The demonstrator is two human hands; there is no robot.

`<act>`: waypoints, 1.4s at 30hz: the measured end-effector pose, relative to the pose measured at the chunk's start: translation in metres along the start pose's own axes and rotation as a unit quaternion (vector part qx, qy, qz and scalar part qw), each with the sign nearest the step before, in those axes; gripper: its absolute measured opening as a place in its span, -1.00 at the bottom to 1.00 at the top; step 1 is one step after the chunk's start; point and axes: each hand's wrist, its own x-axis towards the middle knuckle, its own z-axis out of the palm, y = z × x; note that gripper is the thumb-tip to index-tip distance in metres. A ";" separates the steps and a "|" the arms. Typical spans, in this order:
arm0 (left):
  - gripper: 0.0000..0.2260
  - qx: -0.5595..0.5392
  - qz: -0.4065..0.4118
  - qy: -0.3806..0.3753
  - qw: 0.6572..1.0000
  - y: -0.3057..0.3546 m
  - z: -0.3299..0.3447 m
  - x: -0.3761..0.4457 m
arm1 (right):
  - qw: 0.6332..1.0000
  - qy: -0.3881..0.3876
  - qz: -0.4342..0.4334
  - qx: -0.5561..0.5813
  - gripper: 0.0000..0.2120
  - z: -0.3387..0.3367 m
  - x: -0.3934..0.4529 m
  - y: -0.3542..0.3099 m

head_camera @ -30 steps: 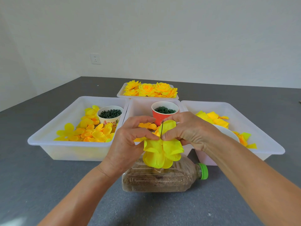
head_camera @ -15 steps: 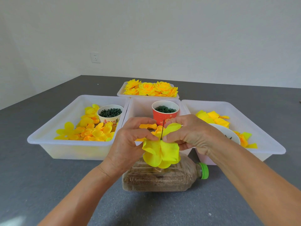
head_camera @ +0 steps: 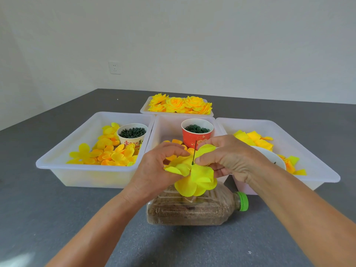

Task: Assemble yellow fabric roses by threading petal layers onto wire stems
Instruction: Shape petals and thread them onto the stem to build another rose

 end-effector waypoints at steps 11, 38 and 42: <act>-0.65 -0.039 -0.039 -0.006 0.998 0.001 -0.002 -0.002 | 0.996 0.013 -0.034 -0.083 -0.71 0.000 -0.003 0.002; -0.80 0.063 0.080 -0.039 0.994 -0.008 -0.010 -0.005 | 0.991 0.016 -0.088 -0.102 -0.73 0.002 -0.004 0.016; -0.80 0.148 0.129 -0.041 0.980 -0.006 -0.014 -0.002 | 0.967 0.052 -0.185 -0.168 -0.77 0.002 -0.005 0.021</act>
